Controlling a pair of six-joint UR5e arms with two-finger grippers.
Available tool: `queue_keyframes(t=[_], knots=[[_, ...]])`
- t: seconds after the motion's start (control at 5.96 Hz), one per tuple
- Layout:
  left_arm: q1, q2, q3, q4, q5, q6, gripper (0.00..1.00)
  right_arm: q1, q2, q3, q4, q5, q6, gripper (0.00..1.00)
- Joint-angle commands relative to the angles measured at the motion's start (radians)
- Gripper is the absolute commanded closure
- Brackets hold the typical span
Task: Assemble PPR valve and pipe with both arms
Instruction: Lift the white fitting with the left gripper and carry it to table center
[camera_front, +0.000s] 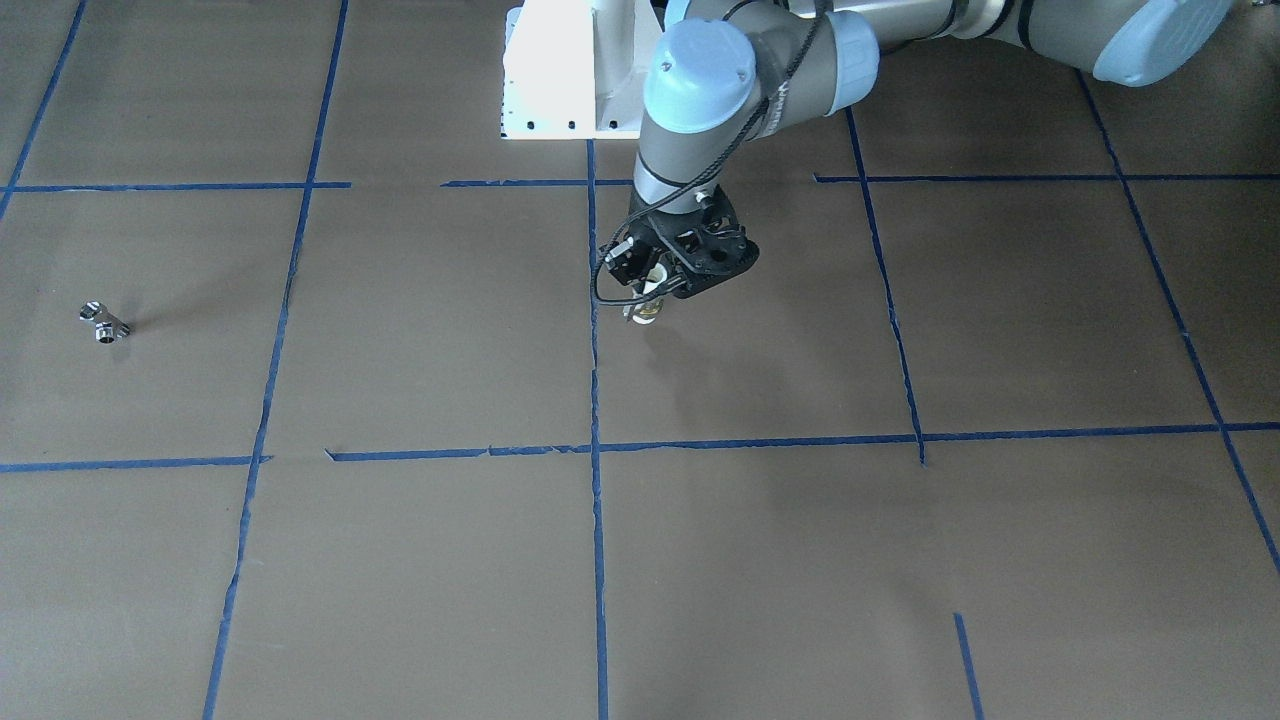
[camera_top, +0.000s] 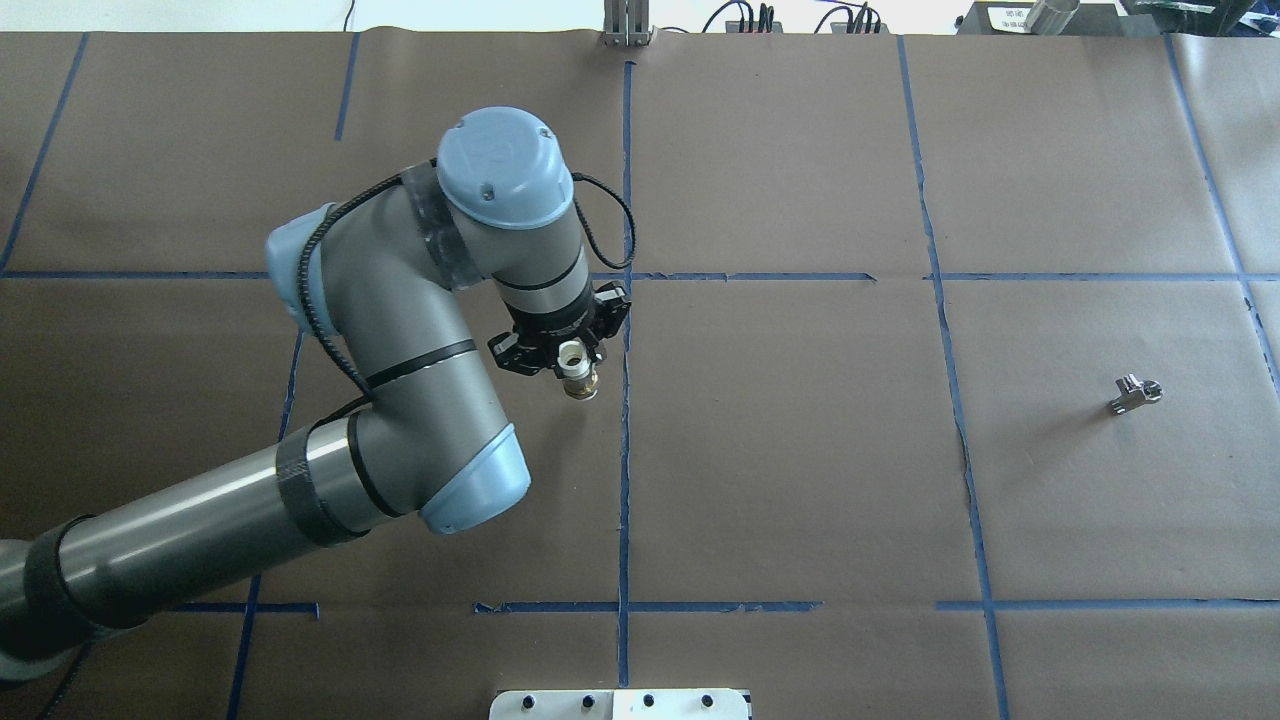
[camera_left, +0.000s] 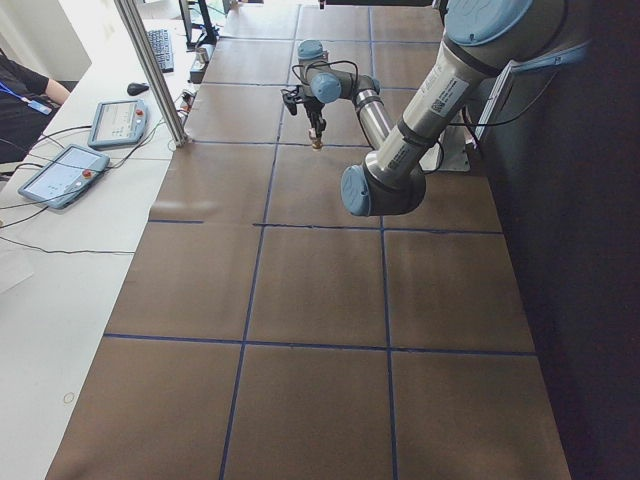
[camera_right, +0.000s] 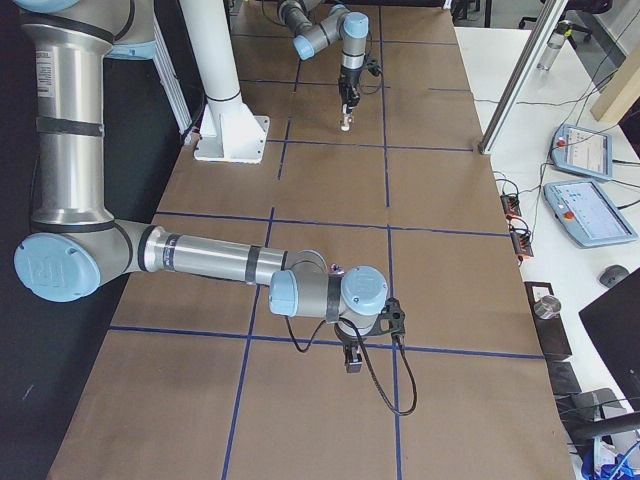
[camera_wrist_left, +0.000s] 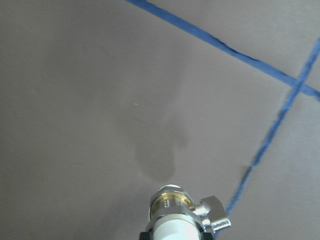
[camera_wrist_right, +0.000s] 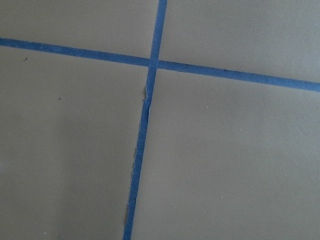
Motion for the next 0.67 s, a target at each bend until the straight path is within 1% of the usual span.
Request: queue_keyframes(t=[0.0,0.17,0.5], knots=[[0.041,-0.068,0.083,-0.007,0.048,-0.018,1.0,0.001,0.0,-0.002,0.0,0.0,0.0,0.0],[0.054,-0.066,0.085,-0.009,0.05,-0.016,0.98,0.001,0.0,-0.003,0.0,-0.001,-0.002,0.0],[0.057,-0.061,0.085,-0.015,0.05,-0.006,0.85,-0.001,0.0,-0.003,0.0,-0.002,-0.002,0.0]])
